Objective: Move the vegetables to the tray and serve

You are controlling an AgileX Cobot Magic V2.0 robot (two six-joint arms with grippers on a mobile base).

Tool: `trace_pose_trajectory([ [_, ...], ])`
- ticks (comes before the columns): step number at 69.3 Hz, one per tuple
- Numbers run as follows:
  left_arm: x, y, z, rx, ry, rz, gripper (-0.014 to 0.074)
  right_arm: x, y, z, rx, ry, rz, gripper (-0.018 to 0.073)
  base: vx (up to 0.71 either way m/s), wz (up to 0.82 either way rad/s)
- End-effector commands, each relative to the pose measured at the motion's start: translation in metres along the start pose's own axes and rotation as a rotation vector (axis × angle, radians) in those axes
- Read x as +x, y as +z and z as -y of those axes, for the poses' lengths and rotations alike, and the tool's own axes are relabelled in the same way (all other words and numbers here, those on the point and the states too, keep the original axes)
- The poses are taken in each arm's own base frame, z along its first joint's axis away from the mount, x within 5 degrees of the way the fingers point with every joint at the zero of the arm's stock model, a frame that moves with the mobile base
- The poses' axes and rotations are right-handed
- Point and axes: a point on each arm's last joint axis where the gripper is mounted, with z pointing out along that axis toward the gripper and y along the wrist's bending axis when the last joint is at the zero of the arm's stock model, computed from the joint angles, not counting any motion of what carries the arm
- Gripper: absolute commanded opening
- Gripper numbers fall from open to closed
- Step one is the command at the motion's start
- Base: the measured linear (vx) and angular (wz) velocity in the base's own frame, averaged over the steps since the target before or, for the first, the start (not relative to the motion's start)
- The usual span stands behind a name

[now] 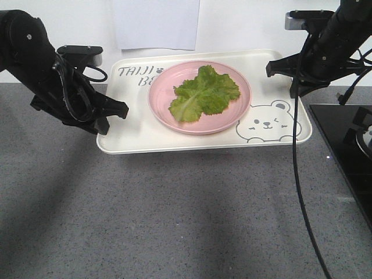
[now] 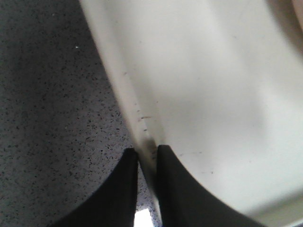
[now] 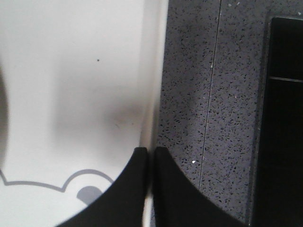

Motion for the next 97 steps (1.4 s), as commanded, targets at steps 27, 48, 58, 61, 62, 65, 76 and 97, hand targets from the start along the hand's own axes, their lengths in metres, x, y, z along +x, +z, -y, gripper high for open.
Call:
trace_pose_trajectory([
  [27,-0.0075,-0.0323,0.0147,0.071,0.014,0.147,-0.0006,-0.0002,-0.0361,-0.0089,-0.051,-0.012,0.076,-0.0006,0.01,0.00],
  [48,-0.0075,-0.0323,0.0147,0.071,0.014,0.147,-0.0006,-0.0002,-0.0361,-0.0089,-0.051,-0.012,0.076,-0.0006,0.00,0.00],
  [58,-0.0075,-0.0323,0.0147,0.071,0.014,0.147,-0.0006,-0.0002,-0.0361,-0.0089,-0.051,-0.012,0.076,-0.0006,0.00,0.00],
  [61,-0.0075,-0.0323,0.0147,0.071,0.014,0.147,-0.0006,-0.0002,-0.0361,-0.0089,-0.051,-0.012,0.076,-0.0006,0.00,0.00],
  [62,-0.0075,-0.0323,0.0147,0.071,0.014,0.147,-0.0006,-0.0002,-0.0361,-0.0089,-0.051,-0.012,0.076,-0.0006,0.00,0.00],
  [65,-0.0075,-0.0323,0.0147,0.071,0.014,0.147,-0.0006,-0.0002,-0.0361,-0.0089,-0.051,-0.012,0.076,-0.0006,0.00,0.00],
  [76,-0.0075,-0.0323,0.0147,0.071,0.014,0.147,-0.0006,-0.0002,-0.0361,-0.0089,-0.051,-0.012,0.076,-0.0006,0.00,0.00],
  [97,-0.0075,-0.0323,0.0147,0.071,0.014,0.147,-0.0006,-0.0002,-0.0361,-0.0089,-0.051,-0.012,0.076,-0.0006,0.00,0.00],
])
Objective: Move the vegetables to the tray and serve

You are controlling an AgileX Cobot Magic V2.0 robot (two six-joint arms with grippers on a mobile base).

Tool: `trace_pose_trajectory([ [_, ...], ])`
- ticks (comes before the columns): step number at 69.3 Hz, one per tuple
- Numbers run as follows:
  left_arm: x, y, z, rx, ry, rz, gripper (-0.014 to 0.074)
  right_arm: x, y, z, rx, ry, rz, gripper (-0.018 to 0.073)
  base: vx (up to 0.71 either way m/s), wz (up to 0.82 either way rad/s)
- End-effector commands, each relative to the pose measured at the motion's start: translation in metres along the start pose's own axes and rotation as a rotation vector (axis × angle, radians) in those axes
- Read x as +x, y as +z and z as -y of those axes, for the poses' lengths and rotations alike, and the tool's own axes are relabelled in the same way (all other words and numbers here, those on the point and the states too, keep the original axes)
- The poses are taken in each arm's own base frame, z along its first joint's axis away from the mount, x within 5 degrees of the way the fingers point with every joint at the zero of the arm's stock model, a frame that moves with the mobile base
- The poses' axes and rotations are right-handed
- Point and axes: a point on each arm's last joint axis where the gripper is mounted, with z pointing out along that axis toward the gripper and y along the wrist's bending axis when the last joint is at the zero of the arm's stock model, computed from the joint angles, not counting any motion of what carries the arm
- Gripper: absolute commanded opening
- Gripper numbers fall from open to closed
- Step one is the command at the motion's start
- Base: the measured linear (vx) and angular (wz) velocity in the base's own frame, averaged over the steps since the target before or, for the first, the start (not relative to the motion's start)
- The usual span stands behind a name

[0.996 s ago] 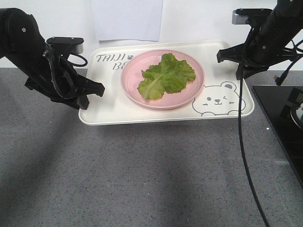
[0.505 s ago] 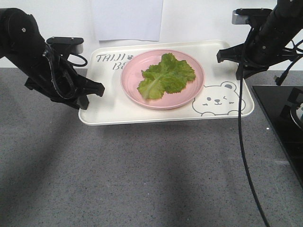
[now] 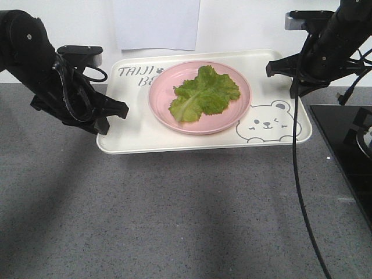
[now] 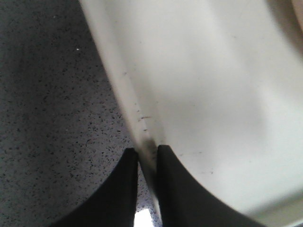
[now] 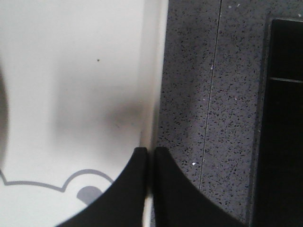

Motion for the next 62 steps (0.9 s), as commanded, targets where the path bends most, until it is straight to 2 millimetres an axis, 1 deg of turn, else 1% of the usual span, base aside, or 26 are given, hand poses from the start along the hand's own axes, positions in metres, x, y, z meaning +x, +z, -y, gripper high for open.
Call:
trace_pose_trajectory([
  [1,-0.0075,-0.0323,0.0147,0.071,0.014,0.147,-0.0006,-0.0002,-0.0361,-0.0089,-0.051,-0.012,0.076,-0.0006,0.00,0.00],
  [62,-0.0079,-0.0323,0.0148,0.071,0.014,0.152,-0.0006,-0.0007,-0.0361,-0.0089,-0.051,-0.012,0.081,-0.0006,0.00,0.00],
])
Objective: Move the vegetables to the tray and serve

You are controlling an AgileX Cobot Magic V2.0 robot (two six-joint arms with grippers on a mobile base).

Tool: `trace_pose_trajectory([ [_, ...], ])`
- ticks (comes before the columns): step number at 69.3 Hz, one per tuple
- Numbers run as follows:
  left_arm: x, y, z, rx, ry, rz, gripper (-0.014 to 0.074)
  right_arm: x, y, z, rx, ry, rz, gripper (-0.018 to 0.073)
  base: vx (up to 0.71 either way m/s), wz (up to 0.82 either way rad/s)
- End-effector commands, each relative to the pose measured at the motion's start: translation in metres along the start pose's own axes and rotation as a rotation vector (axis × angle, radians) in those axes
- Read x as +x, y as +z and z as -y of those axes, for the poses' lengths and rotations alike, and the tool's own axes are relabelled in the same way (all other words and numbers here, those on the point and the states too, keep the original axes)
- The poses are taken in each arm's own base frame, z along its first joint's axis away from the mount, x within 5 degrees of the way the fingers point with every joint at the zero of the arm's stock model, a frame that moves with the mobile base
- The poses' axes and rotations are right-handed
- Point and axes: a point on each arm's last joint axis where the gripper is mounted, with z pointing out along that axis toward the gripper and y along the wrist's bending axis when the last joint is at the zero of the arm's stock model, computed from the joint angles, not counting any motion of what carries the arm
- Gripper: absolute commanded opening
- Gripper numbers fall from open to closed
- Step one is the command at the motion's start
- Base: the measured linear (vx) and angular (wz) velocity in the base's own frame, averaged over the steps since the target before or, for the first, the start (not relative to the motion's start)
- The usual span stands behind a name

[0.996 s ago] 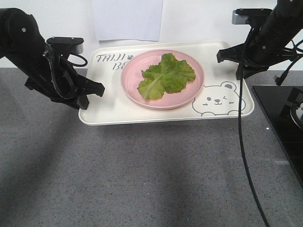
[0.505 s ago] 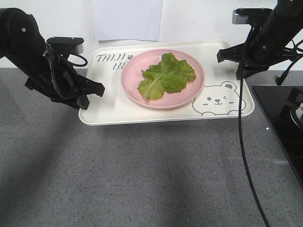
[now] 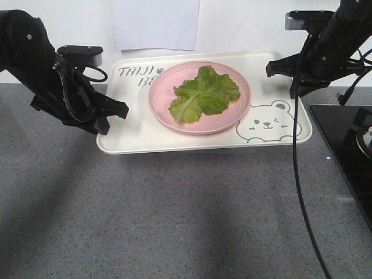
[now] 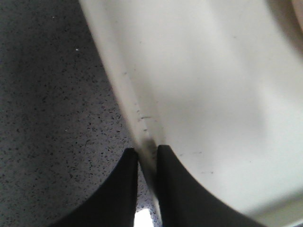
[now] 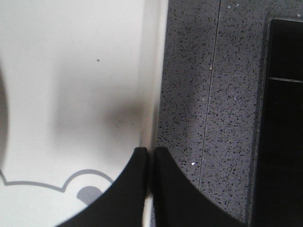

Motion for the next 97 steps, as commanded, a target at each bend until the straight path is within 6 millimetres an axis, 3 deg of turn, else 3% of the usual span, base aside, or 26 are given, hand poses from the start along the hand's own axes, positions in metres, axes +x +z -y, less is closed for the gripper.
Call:
trace_pose_trajectory([
  [1,-0.008,-0.032,0.015,0.071,0.014,0.152,-0.0006,-0.001,-0.036,-0.009,-0.051,-0.012,0.081,-0.0006,0.00,0.00],
  [23,-0.008,-0.032,0.015,0.071,0.014,0.152,-0.0006,0.000,-0.036,-0.010,-0.060,-0.010,0.076,-0.0006,0.00,0.00],
  [41,-0.007,-0.025,0.009,0.009,0.041,0.117,-0.0006,-0.001,-0.032,-0.028,-0.250,-0.055,0.072,-0.0006,0.00,0.00],
  [61,-0.007,0.005,-0.001,-0.064,0.062,0.019,-0.0006,-0.003,0.011,-0.041,-0.281,-0.077,-0.021,-0.0006,0.00,0.00],
  [81,-0.008,0.043,-0.007,-0.087,0.065,-0.075,-0.0006,0.002,0.065,-0.054,-0.160,-0.166,-0.136,-0.0003,0.00,0.00],
  [97,-0.005,0.066,-0.012,-0.112,0.072,-0.149,-0.0006,0.004,0.081,-0.055,-0.153,-0.170,-0.169,0.0001,0.00,0.00],
])
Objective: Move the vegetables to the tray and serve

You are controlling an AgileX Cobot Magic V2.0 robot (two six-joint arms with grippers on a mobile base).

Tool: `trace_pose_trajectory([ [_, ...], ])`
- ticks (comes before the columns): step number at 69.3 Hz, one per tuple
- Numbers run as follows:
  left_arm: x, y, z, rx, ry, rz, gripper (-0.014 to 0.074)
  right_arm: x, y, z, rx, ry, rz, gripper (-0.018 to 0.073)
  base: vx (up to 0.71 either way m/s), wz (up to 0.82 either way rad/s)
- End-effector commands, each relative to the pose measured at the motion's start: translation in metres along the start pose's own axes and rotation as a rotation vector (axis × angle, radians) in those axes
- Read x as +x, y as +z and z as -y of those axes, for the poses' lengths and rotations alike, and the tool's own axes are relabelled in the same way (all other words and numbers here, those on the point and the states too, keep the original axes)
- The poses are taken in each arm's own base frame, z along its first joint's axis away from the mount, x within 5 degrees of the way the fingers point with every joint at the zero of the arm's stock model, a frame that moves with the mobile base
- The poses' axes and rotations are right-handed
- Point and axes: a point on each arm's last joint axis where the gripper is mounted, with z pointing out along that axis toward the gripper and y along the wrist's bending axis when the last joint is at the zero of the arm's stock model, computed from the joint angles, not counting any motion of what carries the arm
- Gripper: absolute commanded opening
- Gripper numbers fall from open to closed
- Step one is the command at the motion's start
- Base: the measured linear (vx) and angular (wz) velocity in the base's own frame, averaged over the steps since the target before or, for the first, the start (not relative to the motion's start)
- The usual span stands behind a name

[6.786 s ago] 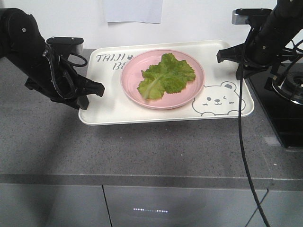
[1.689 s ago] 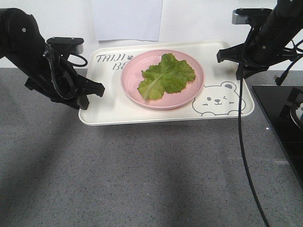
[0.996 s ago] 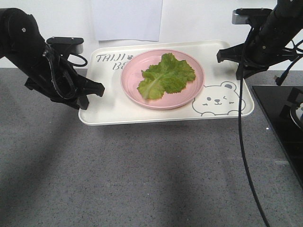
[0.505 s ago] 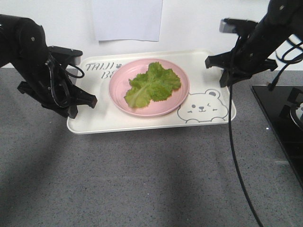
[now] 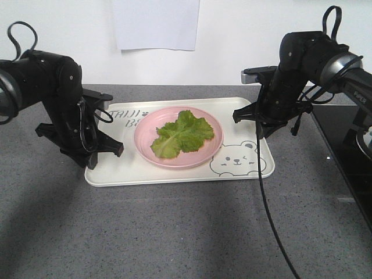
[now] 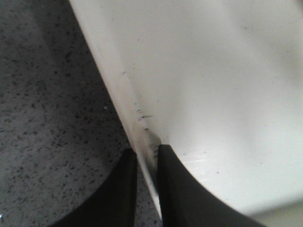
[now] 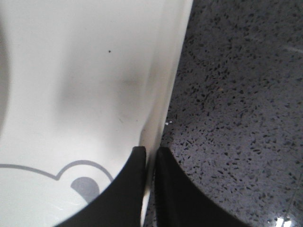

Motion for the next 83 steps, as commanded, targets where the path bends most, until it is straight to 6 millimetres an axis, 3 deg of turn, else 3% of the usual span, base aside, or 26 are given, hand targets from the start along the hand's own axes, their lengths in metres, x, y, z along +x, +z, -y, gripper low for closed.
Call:
trace_pose_trajectory([
  [1,-0.007,-0.023,0.011,0.046,0.030,0.127,-0.0006,0.000,-0.037,-0.023,-0.096,-0.051,0.057,0.0002,0.00,0.00],
  [21,-0.007,-0.013,0.008,0.003,0.047,0.077,-0.0006,0.000,-0.035,-0.024,-0.101,-0.053,0.054,0.0055,0.00,0.00],
  [44,-0.005,-0.013,0.008,0.003,0.048,0.054,0.0023,0.000,-0.035,-0.024,-0.101,-0.041,0.054,0.0223,0.00,0.00],
  [58,-0.004,-0.013,0.008,0.003,0.047,0.046,0.0110,0.000,-0.035,-0.023,-0.100,-0.041,0.053,0.0306,0.00,0.00],
  [83,-0.003,-0.013,0.008,0.003,0.043,0.034,0.0322,0.000,-0.035,-0.022,-0.090,-0.029,0.052,0.0312,0.00,0.00],
])
